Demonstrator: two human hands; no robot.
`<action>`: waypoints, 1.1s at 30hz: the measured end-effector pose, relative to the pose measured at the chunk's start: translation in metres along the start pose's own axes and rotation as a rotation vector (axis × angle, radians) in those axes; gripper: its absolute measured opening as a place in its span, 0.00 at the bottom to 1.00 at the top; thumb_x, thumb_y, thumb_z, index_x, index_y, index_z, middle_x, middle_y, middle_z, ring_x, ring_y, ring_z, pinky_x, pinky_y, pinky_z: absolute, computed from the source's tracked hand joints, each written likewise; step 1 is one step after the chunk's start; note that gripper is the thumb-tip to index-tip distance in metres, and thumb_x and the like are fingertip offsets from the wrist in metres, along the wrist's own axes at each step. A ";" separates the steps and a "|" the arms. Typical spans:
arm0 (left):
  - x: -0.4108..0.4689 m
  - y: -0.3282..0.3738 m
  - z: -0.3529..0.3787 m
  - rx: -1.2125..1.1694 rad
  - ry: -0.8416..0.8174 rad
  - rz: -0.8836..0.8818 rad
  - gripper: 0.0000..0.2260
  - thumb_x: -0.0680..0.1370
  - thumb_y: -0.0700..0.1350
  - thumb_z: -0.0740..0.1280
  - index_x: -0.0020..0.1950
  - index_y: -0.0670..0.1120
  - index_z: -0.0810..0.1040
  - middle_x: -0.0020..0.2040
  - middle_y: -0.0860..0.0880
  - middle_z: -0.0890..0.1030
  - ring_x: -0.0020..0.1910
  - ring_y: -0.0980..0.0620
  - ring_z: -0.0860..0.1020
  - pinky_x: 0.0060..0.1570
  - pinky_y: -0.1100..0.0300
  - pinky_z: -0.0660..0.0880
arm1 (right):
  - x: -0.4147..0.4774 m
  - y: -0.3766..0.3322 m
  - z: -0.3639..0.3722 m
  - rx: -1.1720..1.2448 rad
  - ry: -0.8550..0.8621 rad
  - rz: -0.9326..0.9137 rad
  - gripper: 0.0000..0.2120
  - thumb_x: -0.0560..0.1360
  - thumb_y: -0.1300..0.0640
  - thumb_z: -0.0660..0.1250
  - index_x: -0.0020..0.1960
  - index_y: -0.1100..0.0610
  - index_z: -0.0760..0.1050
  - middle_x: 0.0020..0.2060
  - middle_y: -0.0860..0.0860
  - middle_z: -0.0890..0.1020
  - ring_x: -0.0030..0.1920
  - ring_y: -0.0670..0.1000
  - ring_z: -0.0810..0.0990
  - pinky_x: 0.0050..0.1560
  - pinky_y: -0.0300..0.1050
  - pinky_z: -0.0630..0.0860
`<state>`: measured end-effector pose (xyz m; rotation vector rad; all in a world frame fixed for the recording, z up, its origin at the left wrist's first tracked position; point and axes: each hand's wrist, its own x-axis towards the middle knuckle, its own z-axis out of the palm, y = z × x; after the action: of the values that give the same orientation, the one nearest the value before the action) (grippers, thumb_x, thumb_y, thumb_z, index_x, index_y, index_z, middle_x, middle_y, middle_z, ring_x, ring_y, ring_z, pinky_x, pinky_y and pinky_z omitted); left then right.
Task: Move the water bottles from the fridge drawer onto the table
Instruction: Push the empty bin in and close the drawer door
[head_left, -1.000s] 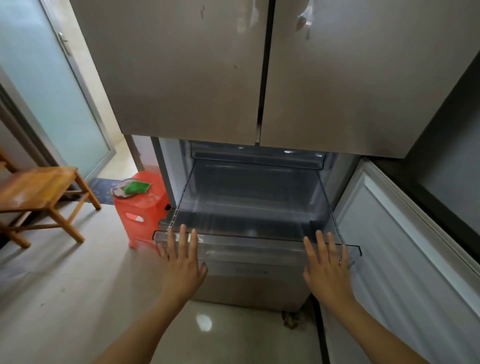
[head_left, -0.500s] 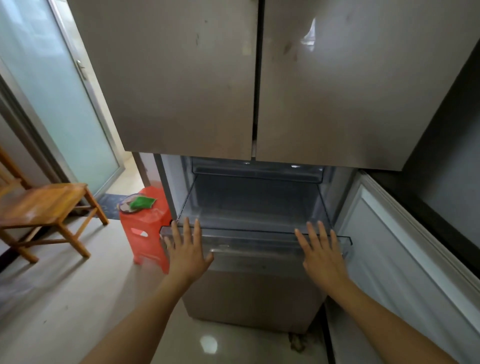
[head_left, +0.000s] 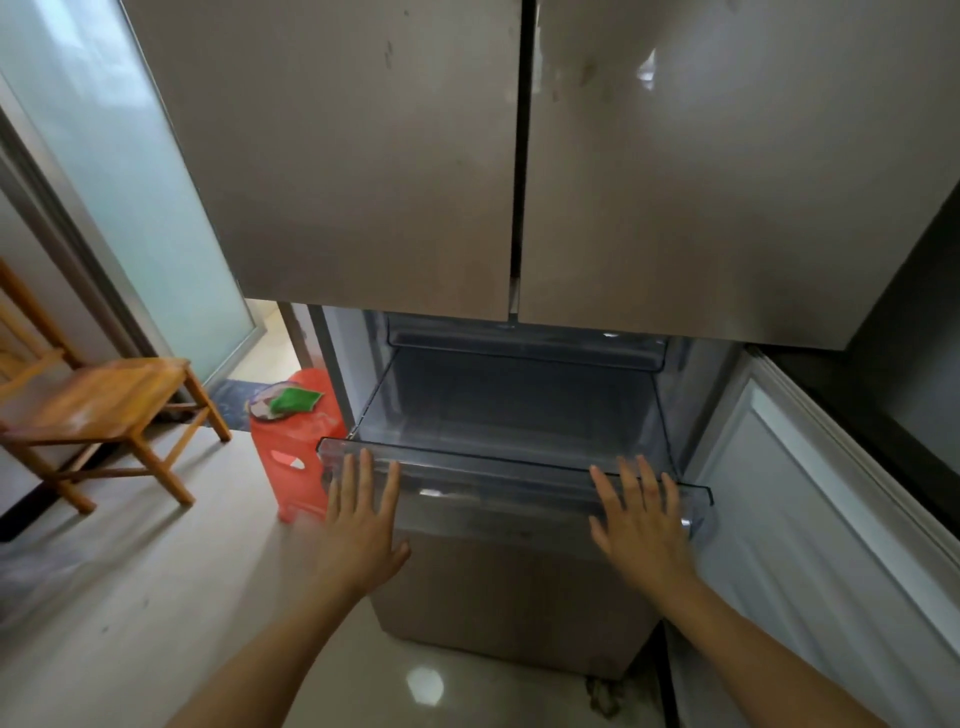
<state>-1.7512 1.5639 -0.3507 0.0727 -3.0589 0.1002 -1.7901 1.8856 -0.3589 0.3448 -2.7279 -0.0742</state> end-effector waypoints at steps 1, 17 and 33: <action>0.012 -0.001 -0.007 0.020 -0.012 0.017 0.52 0.67 0.62 0.69 0.75 0.47 0.37 0.73 0.37 0.38 0.70 0.43 0.25 0.67 0.50 0.25 | 0.009 -0.001 -0.001 0.003 -0.020 0.024 0.22 0.76 0.47 0.51 0.66 0.56 0.64 0.60 0.64 0.74 0.64 0.63 0.66 0.62 0.61 0.59; 0.126 0.002 -0.043 -0.046 -0.218 0.141 0.45 0.73 0.61 0.62 0.75 0.48 0.33 0.74 0.38 0.34 0.74 0.40 0.34 0.72 0.44 0.38 | 0.116 -0.017 -0.036 -0.302 -0.409 0.236 0.36 0.78 0.51 0.57 0.75 0.58 0.37 0.74 0.61 0.50 0.74 0.59 0.50 0.70 0.59 0.54; 0.158 -0.004 -0.036 -0.190 -0.240 0.179 0.44 0.73 0.61 0.63 0.74 0.52 0.33 0.75 0.43 0.32 0.74 0.43 0.33 0.72 0.43 0.40 | 0.127 -0.036 -0.016 -0.251 -0.427 0.215 0.39 0.67 0.55 0.72 0.71 0.68 0.59 0.67 0.69 0.65 0.66 0.67 0.67 0.66 0.59 0.67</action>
<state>-1.9060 1.5550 -0.3016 -0.2161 -3.2894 -0.2044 -1.8891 1.8190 -0.3001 -0.0446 -3.1046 -0.4752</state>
